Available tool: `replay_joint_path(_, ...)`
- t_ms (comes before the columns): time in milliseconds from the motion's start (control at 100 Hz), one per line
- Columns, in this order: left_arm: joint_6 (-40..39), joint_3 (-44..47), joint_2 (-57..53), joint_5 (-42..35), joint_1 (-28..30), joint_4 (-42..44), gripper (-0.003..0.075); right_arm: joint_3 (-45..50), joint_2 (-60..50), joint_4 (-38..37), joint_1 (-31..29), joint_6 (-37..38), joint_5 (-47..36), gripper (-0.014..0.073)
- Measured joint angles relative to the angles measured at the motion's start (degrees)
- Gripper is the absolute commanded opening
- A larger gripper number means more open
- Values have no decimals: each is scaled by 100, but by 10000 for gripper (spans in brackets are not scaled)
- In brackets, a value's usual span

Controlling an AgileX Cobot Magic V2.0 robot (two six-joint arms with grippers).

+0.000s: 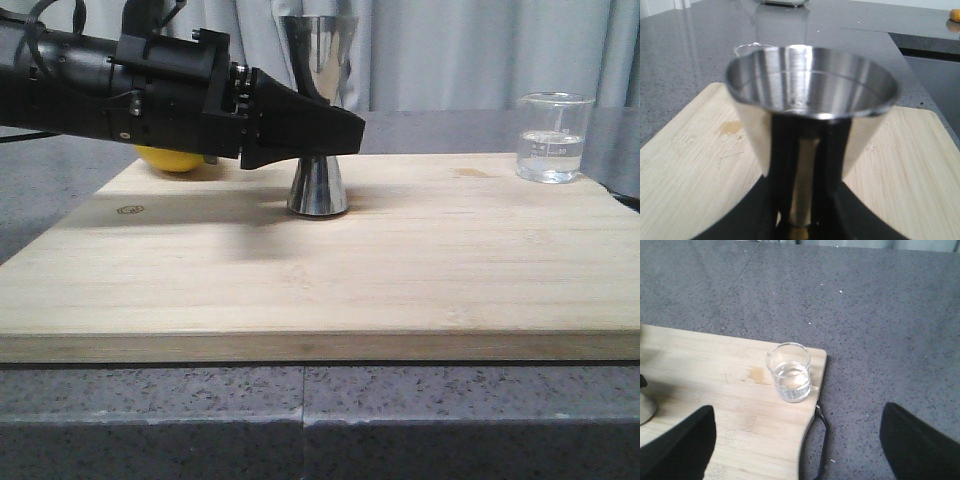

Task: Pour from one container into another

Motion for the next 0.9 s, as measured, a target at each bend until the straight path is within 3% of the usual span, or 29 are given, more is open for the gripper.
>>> replay_joint_path(730, 0, 0, 0, 0, 0, 0, 71, 20, 0, 107, 0, -224, 115, 617)
replay_joint_path(900, 0, 0, 0, 0, 0, 0, 71, 147, 0, 32, 419, -177, -225, 617)
